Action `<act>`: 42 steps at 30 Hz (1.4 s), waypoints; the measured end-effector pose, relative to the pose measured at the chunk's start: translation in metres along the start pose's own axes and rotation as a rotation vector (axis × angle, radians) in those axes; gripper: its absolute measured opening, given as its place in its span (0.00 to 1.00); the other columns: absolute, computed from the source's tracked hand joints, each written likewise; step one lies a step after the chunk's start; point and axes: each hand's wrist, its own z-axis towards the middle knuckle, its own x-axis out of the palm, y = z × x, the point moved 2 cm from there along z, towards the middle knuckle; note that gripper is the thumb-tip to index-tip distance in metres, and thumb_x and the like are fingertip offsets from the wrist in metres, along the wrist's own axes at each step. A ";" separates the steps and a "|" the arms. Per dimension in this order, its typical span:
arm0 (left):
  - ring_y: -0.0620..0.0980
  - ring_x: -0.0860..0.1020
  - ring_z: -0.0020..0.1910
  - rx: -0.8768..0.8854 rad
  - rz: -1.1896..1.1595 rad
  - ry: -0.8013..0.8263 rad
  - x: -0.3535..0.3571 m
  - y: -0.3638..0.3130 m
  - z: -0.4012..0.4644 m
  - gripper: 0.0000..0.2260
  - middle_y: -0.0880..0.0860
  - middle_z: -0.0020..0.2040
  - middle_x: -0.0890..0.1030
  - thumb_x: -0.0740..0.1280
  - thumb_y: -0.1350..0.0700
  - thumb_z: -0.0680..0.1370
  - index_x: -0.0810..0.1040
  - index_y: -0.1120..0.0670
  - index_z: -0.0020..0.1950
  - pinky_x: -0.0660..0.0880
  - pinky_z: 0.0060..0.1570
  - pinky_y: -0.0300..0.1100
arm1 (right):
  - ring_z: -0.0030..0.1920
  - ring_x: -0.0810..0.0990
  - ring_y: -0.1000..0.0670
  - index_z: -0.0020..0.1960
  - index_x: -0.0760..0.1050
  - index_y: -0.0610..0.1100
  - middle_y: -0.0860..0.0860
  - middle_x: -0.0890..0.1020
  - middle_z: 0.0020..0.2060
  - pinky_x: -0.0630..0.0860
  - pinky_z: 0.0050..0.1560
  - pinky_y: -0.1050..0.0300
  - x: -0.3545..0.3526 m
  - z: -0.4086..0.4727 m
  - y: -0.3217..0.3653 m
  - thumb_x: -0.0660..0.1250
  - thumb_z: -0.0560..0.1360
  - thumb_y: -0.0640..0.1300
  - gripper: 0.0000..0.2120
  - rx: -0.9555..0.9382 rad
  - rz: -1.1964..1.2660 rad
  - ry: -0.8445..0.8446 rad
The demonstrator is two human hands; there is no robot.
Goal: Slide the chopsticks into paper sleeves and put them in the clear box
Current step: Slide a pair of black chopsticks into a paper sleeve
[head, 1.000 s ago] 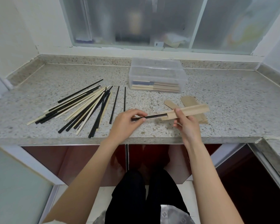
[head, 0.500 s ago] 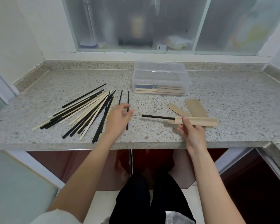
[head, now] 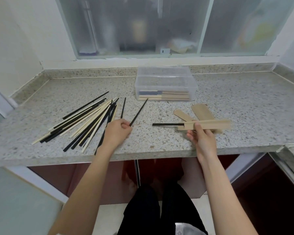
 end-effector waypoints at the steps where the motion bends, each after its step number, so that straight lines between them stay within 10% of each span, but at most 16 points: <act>1: 0.50 0.81 0.40 0.042 -0.096 -0.029 -0.001 0.002 -0.009 0.08 0.51 0.40 0.82 0.67 0.59 0.75 0.79 0.55 0.53 0.79 0.46 0.47 | 0.37 0.79 0.55 0.55 0.77 0.42 0.49 0.82 0.41 0.79 0.38 0.66 0.000 0.000 0.001 0.62 0.80 0.42 0.08 -0.003 0.007 -0.002; 8: 0.40 0.76 0.46 0.424 -0.108 -0.010 0.003 -0.015 -0.047 0.08 0.42 0.47 0.79 0.68 0.58 0.76 0.82 0.48 0.52 0.68 0.47 0.26 | 0.37 0.78 0.56 0.59 0.75 0.40 0.49 0.81 0.43 0.79 0.38 0.66 -0.001 -0.002 0.006 0.60 0.81 0.44 0.11 -0.035 0.032 -0.077; 14: 0.41 0.76 0.47 0.458 -0.076 0.009 0.008 -0.014 -0.048 0.08 0.46 0.47 0.80 0.69 0.57 0.76 0.82 0.47 0.52 0.70 0.48 0.30 | 0.50 0.82 0.50 0.65 0.71 0.41 0.47 0.82 0.51 0.80 0.52 0.56 -0.014 -0.004 0.011 0.58 0.82 0.44 0.14 -0.009 0.196 -0.093; 25: 0.44 0.77 0.44 0.519 0.082 0.037 0.017 -0.011 -0.043 0.09 0.43 0.48 0.78 0.67 0.54 0.77 0.82 0.45 0.55 0.76 0.42 0.46 | 0.50 0.82 0.50 0.56 0.75 0.43 0.48 0.81 0.49 0.81 0.49 0.57 -0.018 -0.005 0.020 0.57 0.82 0.44 0.10 -0.025 0.251 -0.057; 42: 0.44 0.77 0.44 0.589 0.077 0.024 0.022 -0.014 -0.046 0.09 0.43 0.47 0.79 0.67 0.54 0.77 0.81 0.46 0.56 0.74 0.41 0.39 | 0.47 0.84 0.52 0.54 0.77 0.43 0.50 0.85 0.46 0.82 0.47 0.56 -0.015 -0.010 0.014 0.59 0.81 0.43 0.09 0.008 0.139 0.093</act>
